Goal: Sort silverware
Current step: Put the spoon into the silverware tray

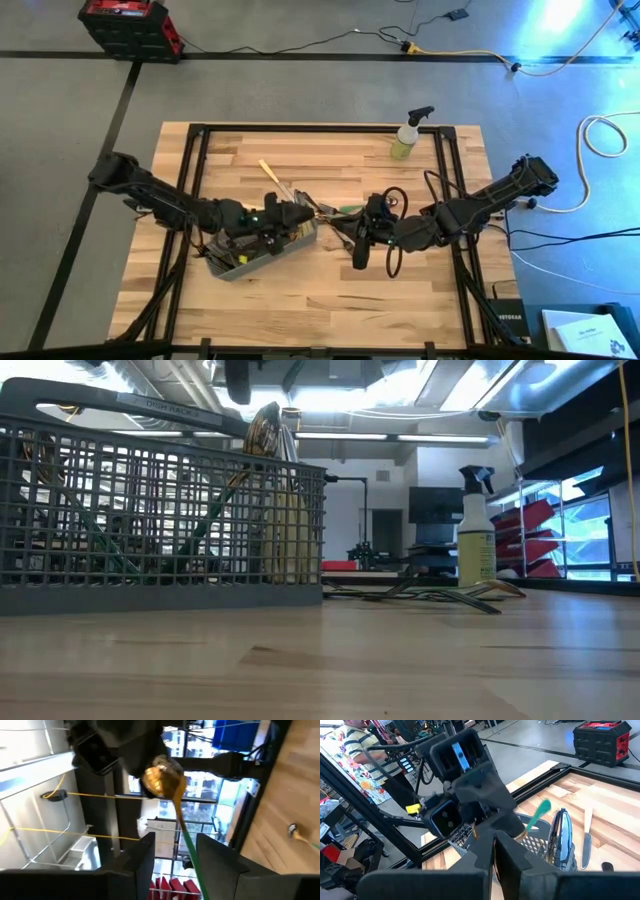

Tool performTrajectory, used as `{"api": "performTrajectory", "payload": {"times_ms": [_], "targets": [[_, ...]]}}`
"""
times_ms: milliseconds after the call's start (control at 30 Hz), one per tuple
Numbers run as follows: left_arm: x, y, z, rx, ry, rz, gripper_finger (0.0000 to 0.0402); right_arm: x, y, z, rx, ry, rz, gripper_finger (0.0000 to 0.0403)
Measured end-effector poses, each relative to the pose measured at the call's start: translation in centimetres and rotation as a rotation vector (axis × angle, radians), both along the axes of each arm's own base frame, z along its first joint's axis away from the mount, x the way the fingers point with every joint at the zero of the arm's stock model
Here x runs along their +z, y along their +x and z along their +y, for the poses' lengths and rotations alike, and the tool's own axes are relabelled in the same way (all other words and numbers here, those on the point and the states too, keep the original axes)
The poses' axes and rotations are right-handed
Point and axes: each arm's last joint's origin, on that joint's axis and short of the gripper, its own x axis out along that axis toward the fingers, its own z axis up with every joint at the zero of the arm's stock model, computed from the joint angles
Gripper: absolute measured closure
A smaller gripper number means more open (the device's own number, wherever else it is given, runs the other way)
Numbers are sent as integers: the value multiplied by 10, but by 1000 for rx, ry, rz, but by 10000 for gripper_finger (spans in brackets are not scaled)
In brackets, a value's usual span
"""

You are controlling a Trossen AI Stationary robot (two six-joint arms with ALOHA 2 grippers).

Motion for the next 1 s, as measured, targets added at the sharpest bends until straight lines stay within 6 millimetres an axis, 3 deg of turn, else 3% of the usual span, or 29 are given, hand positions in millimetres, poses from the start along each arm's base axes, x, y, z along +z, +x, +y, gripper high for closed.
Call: {"api": "performTrajectory", "payload": {"times_ms": [667,1000], "targets": [[2,22,5,62,-45,-4,279,1,0,0,9,3,-8,403],[2,21,-1,49,-80,-14,376,0,0,0,12,-1,0,403]]}}
